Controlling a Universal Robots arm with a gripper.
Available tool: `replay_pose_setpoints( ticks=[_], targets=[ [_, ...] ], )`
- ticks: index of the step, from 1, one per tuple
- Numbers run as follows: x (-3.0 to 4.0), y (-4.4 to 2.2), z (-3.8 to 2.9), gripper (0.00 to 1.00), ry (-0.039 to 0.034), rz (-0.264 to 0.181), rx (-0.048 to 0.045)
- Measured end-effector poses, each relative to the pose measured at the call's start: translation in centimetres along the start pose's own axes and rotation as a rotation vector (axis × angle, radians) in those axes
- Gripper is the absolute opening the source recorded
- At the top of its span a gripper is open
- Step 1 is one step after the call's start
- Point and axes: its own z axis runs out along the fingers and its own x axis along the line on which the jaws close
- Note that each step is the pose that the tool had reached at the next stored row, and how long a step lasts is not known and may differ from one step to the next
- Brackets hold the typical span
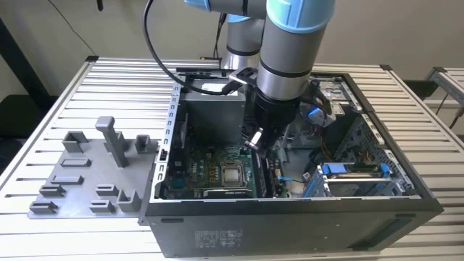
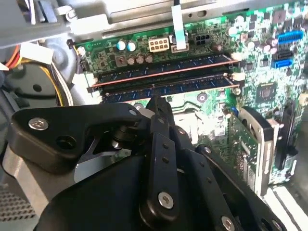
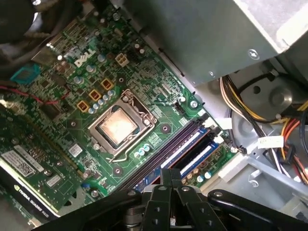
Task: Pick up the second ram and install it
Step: 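Press down the second ram until it locks into place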
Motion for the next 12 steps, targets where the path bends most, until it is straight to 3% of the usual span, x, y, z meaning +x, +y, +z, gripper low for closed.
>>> replay_pose_setpoints(
  ticks=[12],
  targets=[
    [0.0,0.0,0.0,0.11,-0.0076,-0.2,0.0022]
  ],
)
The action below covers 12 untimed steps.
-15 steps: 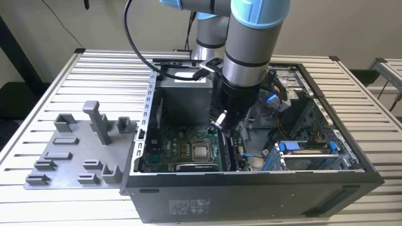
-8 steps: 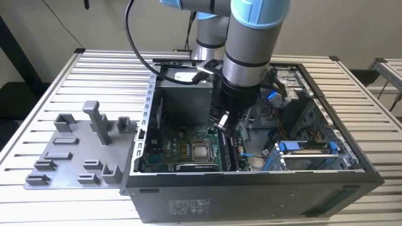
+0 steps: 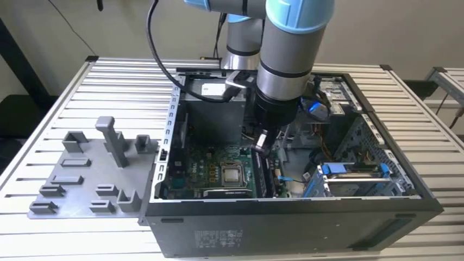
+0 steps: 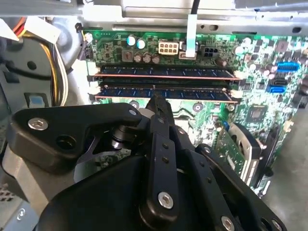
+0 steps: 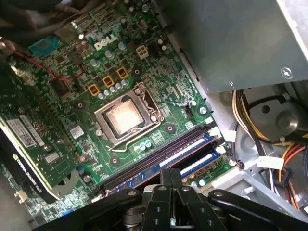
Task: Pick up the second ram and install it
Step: 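Press down the second ram until it locks into place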
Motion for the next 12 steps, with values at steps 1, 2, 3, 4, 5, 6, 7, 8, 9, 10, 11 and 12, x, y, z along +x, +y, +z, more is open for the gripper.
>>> replay_pose_setpoints(
  ticks=[1,2,3,4,5,6,7,8,9,10,11,12],
  targets=[
    [0.0,0.0,0.0,0.11,-0.0004,-0.012,-0.0003],
    [0.0,0.01,0.01,0.11,-0.0006,-0.023,-0.0007],
    [0.0,0.01,0.0,0.11,-0.0006,-0.033,-0.0012],
    [0.01,0.01,0.0,0.11,-0.0007,-0.045,-0.0016],
    [0.0,0.0,0.0,0.11,-0.0009,-0.057,-0.002],
    [0.0,0.0,0.0,0.11,-0.0011,-0.069,-0.0023],
    [0.0,0.0,0.0,0.11,-0.0014,-0.083,-0.0025],
    [0.0,0.0,0.0,0.11,-0.0017,-0.096,-0.0028],
    [0.0,0.0,0.01,0.11,-0.002,-0.108,-0.0032],
    [0.0,0.0,0.02,0.11,-0.0022,-0.121,-0.0035],
    [0.0,0.0,0.03,0.11,-0.0024,-0.133,-0.0038],
    [0.01,0.0,0.04,0.11,-0.0026,-0.146,-0.0042]
  ],
)
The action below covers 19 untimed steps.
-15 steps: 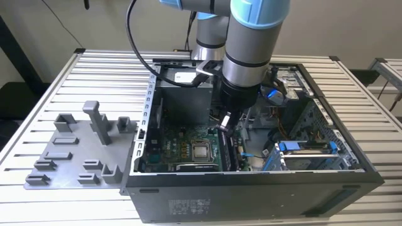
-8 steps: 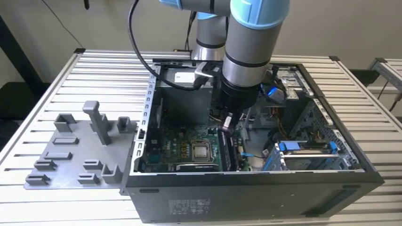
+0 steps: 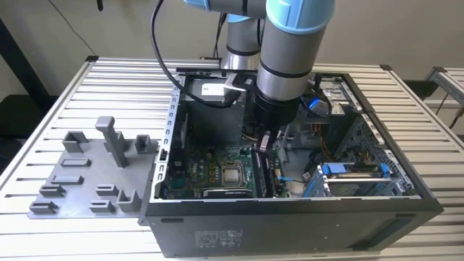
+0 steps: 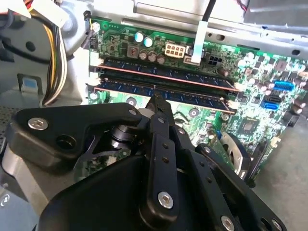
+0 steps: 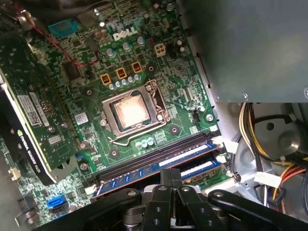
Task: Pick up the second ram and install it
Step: 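Press down the second ram until it locks into place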
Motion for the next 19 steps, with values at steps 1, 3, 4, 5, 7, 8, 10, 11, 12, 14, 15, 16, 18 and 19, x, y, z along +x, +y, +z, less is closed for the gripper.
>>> replay_pose_setpoints(
  ticks=[1,3,4,5,7,8,10,11,12,14,15,16,18,19],
  targets=[
    [0.0,0.0,0.01,0.11,-0.0001,-0.013,-0.0003],
    [0.0,0.0,0.07,0.11,-0.0008,-0.038,-0.0004],
    [0.0,0.0,0.1,0.11,-0.0011,-0.049,-0.0009],
    [0.01,0.01,0.14,0.11,-0.0011,-0.06,-0.0014],
    [0.02,0.03,0.29,0.11,-0.0014,-0.081,-0.0023],
    [0.03,0.05,0.4,0.11,-0.0013,-0.094,-0.0029],
    [0.09,0.12,0.52,0.11,-0.0018,-0.119,-0.0042],
    [0.12,0.16,0.57,0.11,-0.0022,-0.13,-0.0047],
    [0.16,0.21,0.62,0.11,-0.0023,-0.14,-0.0052],
    [0.22,0.21,0.73,0.11,-0.0026,-0.157,-0.0064],
    [0.24,0.21,0.78,0.11,-0.0024,-0.166,-0.0073],
    [0.27,0.2,0.82,0.11,-0.0025,-0.176,-0.0081],
    [0.36,0.16,0.88,0.11,-0.0027,-0.192,-0.0088],
    [0.44,0.13,0.9,0.11,-0.0027,-0.197,-0.0091]
  ],
)
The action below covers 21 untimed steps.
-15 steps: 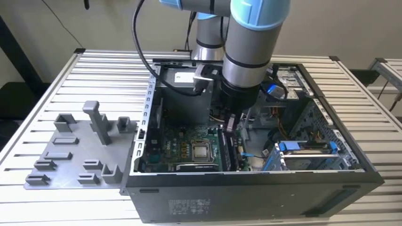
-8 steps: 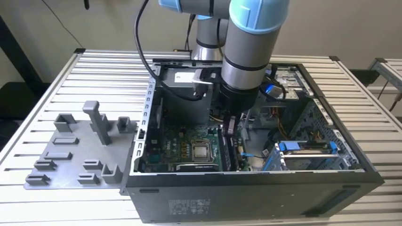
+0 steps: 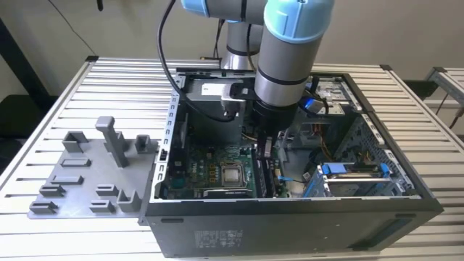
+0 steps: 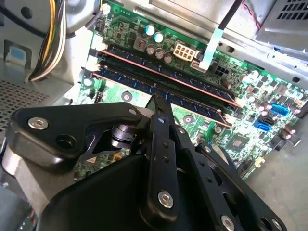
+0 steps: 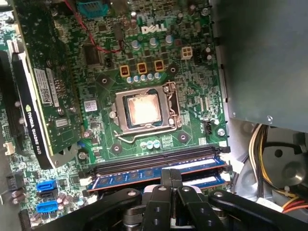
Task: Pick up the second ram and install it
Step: 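Press down the second ram until it locks into place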
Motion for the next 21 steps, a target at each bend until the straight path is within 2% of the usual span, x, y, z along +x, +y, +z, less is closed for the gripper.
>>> replay_pose_setpoints(
  ticks=[5,11,15,21],
  targets=[
    [1.01,-0.17,0.09,0.11,-0.0006,-0.003,-0.0008],
    [1.15,-0.3,0.26,0.11,-0.0005,-0.003,-0.0008],
    [1.61,-0.38,0.43,0.11,-0.0014,-0.003,-0.001],
    [1.68,-0.4,0.78,0.11,-0.0015,-0.003,-0.0009]
  ],
)
